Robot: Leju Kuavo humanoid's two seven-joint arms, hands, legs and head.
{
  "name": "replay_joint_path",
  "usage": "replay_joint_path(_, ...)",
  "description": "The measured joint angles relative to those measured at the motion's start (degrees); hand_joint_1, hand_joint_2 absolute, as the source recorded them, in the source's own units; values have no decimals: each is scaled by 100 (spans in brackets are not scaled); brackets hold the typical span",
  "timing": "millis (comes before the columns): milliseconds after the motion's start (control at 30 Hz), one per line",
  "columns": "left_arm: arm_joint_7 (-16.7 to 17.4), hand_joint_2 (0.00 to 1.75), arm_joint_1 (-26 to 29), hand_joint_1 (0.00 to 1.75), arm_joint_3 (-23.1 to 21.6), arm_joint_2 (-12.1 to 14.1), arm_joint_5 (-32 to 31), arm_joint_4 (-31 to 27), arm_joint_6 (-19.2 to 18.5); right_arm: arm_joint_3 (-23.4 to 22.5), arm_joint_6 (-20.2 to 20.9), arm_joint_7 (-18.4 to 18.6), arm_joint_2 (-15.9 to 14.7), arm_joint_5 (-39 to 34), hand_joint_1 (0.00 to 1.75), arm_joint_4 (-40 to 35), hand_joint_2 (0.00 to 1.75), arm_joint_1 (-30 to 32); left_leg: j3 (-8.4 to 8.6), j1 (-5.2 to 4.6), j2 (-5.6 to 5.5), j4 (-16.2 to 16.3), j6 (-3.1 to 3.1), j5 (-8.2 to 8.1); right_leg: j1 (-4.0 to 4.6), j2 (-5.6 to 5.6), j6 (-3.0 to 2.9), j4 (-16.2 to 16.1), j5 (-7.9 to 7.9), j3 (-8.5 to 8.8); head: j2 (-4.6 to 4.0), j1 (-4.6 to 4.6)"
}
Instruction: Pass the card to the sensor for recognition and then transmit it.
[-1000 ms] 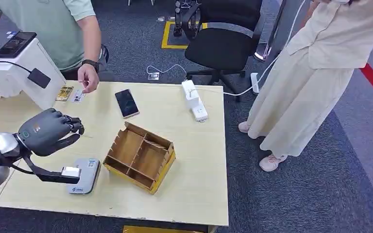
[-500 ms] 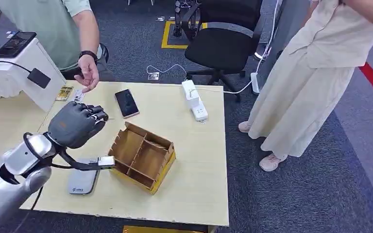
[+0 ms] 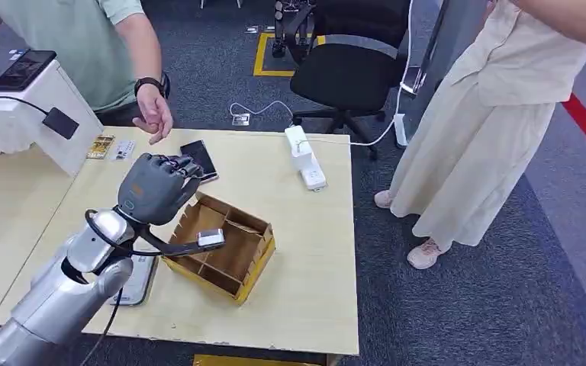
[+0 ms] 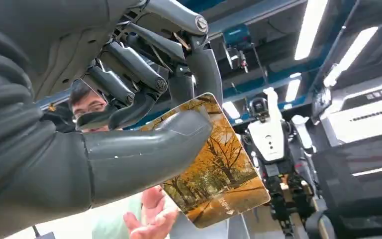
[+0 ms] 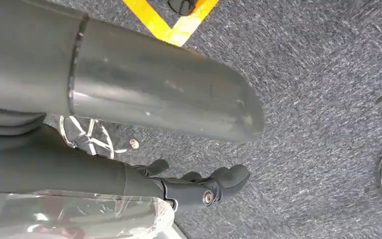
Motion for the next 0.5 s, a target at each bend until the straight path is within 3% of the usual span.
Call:
replay_joint_path(233, 117, 175, -228, 175, -7, -347, -126, 295, 116, -17, 2, 72, 2, -52, 0, 0, 0, 0, -1, 0, -1, 0, 0, 0, 0, -1, 1, 0, 1, 1, 0, 0)
replay_joint_path(367, -277, 175, -255, 175, -57, -369, 306, 341, -94, -33, 7, 72, 2, -59, 0, 0, 0, 0, -1, 0, 1, 0, 0, 0, 0, 2, 1, 0, 1, 1, 0, 0)
replay_joint_path(500, -687, 175, -251, 175, -129, -142, 750, 339, -349, -46, 7, 63, 0, -61, 0, 0, 0, 1, -1, 1, 2, -1, 0, 0, 1, 3, 0, 1, 1, 0, 0, 0)
